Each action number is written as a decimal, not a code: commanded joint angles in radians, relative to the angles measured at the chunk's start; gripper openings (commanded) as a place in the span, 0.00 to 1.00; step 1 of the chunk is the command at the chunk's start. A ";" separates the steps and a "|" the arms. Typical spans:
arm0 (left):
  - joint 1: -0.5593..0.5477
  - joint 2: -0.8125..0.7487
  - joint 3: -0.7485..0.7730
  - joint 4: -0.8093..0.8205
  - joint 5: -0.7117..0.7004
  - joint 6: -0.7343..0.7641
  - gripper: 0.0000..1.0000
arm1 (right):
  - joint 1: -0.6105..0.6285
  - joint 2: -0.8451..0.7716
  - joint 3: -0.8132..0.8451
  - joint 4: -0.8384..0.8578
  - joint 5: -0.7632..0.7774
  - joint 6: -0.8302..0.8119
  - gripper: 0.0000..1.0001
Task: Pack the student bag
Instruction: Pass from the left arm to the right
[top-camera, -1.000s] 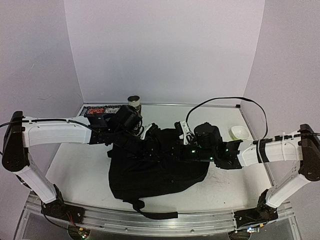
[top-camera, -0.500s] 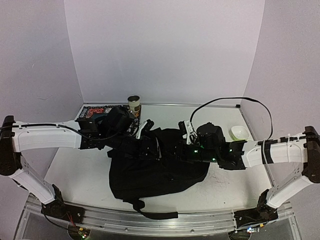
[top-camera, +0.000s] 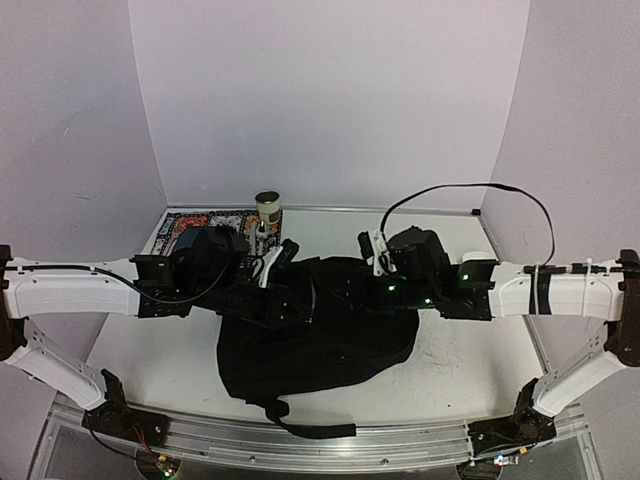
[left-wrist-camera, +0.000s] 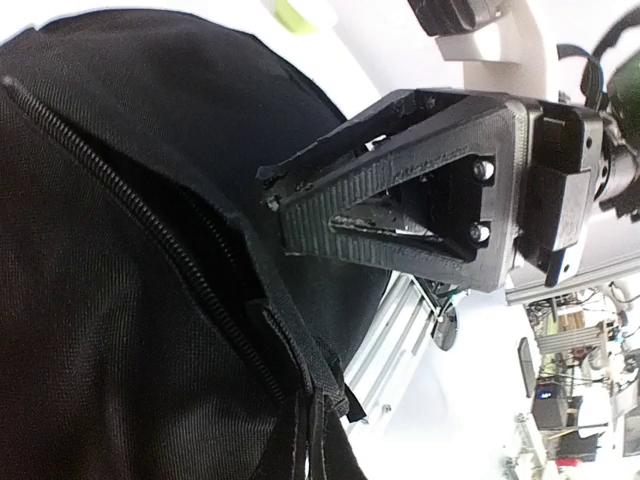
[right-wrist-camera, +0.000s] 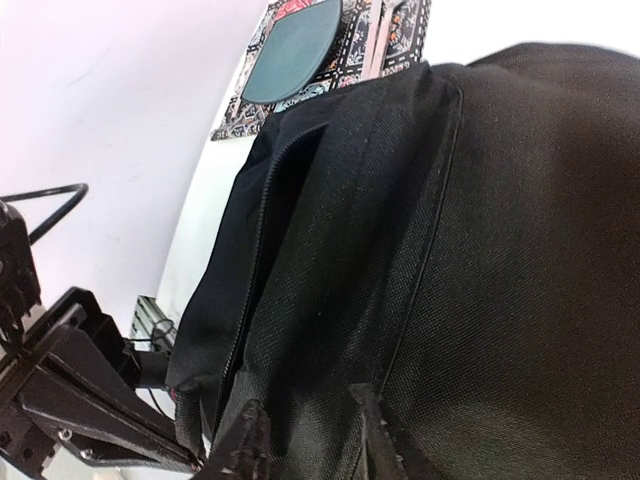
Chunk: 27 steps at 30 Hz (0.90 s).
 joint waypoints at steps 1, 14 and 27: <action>0.000 -0.031 -0.012 0.099 -0.028 0.105 0.00 | -0.005 -0.066 0.077 -0.085 -0.027 -0.129 0.37; 0.000 -0.015 -0.038 0.233 0.017 0.143 0.00 | -0.037 0.000 0.173 -0.078 -0.330 -0.184 0.41; 0.000 -0.018 -0.043 0.244 0.030 0.141 0.00 | -0.037 0.105 0.219 -0.080 -0.340 -0.176 0.33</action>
